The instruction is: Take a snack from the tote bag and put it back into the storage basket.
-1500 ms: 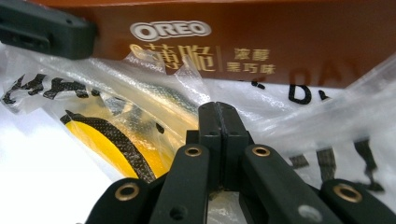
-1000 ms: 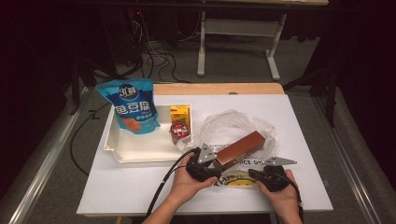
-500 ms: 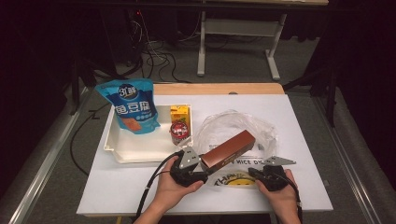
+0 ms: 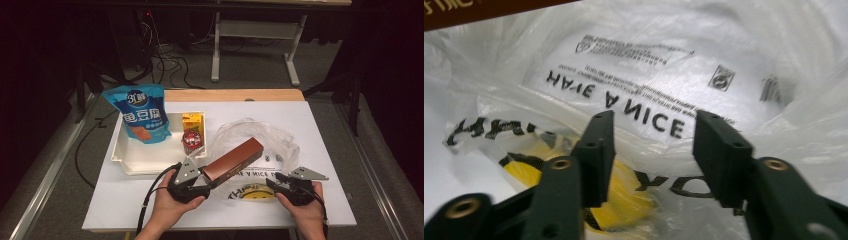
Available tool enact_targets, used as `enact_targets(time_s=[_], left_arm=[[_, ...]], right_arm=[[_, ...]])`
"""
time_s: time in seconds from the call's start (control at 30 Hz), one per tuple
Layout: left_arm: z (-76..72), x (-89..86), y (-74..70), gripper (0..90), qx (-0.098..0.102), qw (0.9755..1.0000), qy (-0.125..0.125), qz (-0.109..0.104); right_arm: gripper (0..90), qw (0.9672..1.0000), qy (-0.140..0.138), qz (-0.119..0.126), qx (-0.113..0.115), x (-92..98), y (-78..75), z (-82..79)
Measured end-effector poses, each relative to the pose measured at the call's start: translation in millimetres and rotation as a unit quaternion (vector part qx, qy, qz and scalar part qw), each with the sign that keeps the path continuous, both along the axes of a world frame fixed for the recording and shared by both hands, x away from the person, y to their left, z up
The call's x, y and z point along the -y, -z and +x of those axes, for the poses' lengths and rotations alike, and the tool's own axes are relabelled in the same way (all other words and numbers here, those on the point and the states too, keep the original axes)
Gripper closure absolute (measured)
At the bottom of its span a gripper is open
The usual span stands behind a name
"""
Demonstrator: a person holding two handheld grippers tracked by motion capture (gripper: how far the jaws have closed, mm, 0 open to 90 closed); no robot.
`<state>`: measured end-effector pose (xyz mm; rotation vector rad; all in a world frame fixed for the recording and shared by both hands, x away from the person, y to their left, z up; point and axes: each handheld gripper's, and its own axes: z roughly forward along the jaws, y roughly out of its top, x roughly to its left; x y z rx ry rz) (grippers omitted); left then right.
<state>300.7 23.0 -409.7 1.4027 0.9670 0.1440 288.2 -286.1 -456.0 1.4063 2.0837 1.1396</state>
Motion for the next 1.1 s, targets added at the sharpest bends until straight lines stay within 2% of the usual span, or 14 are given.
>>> enact_targets(time_s=[0.03,0.1,0.13,0.2,0.23,0.3,0.47,0.77,1.1], left_arm=[[0.5,-5.1,-0.5,45.9,0.001,1.0,-0.006,0.001],[0.7,-7.9,-0.5,45.9,-0.001,1.0,-0.007,-0.001],[0.8,-10.7,-0.3,45.9,-0.002,1.0,-0.009,-0.002],[0.9,-14.2,0.0,45.9,-0.003,0.9999,-0.011,-0.002],[1.0,-16.2,-0.3,45.9,-0.004,0.9999,-0.012,-0.002],[1.0,-20.6,-0.5,45.9,-0.004,0.9999,-0.016,-0.002],[0.3,-25.0,-0.8,45.9,-0.006,0.9998,-0.018,-0.002],[1.8,-40.5,-1.5,46.0,0.004,0.9993,-0.036,0.009],[5.5,-63.2,-11.3,46.0,0.01,0.998,-0.062,-0.006]], right_arm=[[42.1,0.9999,0.001,0.005,0.011,3.3,-2.5,-1.0],[39.6,0.9998,-0.001,0.006,0.016,4.7,-4.4,-1.9],[33.0,0.9994,-0.003,0.007,0.033,7.0,-8.0,-4.6],[30.9,0.9994,-0.003,0.01,0.034,7.8,-9.1,-5.6],[26.2,0.9991,-0.005,0.018,0.039,9.3,-11.0,-8.3],[24.2,0.9989,-0.007,0.015,0.044,10.0,-12.5,-10.9],[23.9,0.9989,0.001,0.013,0.045,12.6,-14.2,-14.6],[24.3,0.9989,0.002,0.01,0.047,12.7,-13.1,-13.9],[24.8,0.9991,0.006,0.009,0.042,13.0,-11.5,-13.2]])
